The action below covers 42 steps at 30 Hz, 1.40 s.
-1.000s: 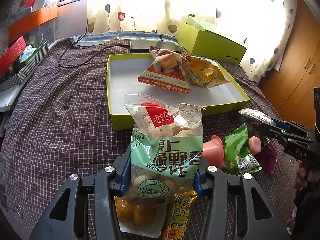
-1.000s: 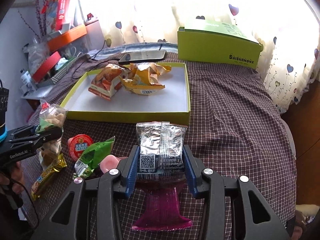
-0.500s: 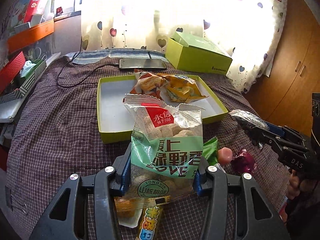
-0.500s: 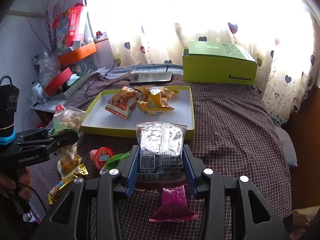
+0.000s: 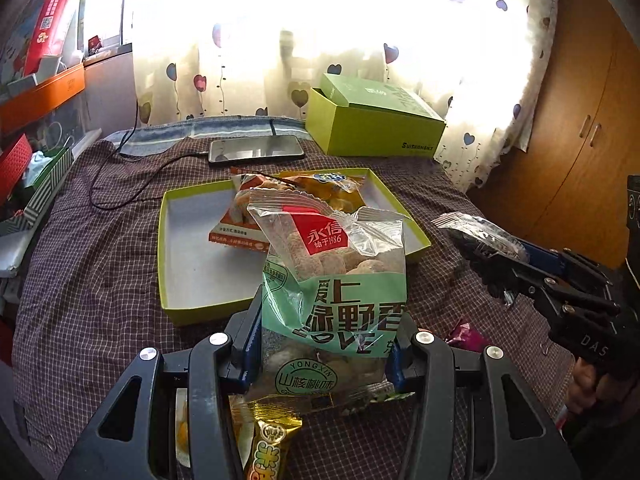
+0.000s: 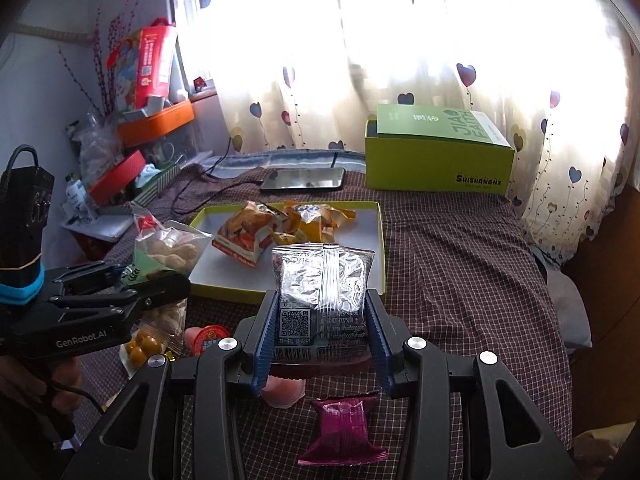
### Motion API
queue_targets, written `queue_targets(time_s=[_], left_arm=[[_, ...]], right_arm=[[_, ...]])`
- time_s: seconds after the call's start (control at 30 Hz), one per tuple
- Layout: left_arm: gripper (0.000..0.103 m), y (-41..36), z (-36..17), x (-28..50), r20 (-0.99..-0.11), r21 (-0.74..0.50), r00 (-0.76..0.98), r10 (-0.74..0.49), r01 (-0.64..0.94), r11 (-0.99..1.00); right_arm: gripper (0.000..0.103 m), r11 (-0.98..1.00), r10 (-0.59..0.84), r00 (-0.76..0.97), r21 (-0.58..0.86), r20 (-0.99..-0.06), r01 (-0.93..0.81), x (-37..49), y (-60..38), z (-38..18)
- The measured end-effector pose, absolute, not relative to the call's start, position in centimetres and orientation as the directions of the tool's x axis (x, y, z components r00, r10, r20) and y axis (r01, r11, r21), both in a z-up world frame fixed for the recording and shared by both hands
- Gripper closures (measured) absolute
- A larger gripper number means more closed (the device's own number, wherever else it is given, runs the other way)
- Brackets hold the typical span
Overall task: Organize snacks
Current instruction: 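Carry both packets over the yellow tray and lower them inside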
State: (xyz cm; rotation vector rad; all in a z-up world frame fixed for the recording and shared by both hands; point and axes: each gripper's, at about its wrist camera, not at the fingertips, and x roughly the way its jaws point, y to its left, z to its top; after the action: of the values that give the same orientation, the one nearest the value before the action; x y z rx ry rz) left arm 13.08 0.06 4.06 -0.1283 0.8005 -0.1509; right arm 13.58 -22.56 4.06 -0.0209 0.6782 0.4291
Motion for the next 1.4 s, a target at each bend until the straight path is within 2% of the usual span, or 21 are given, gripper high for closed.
queue_targets(time_s=[0.5,0.83,1.4], left_arm=[[0.054,-0.5,3.5,16.9,-0.705,-0.188,0.68,-0.201,0.095,0.978],[0.054,0.6,4.2,18.4,-0.683,-0.176,0.712,-0.163,0.057,0.983],[0.054,1.4,1.4,22.2,-0.721,-0.158,0.679,-0.139,0.034,0.987]], right_arm=[[0.063,0.906,0.391,0.677,0.13,-0.623,-0.404,18.0,-21.6,3.5],[0.063,0.893,0.411,0.659,0.132,-0.63,-0.431,21.0,-20.5,3.2],[0.063,0.883,0.421,0.611,0.148,-0.67,-0.445,24.7,-17.9,0.8]])
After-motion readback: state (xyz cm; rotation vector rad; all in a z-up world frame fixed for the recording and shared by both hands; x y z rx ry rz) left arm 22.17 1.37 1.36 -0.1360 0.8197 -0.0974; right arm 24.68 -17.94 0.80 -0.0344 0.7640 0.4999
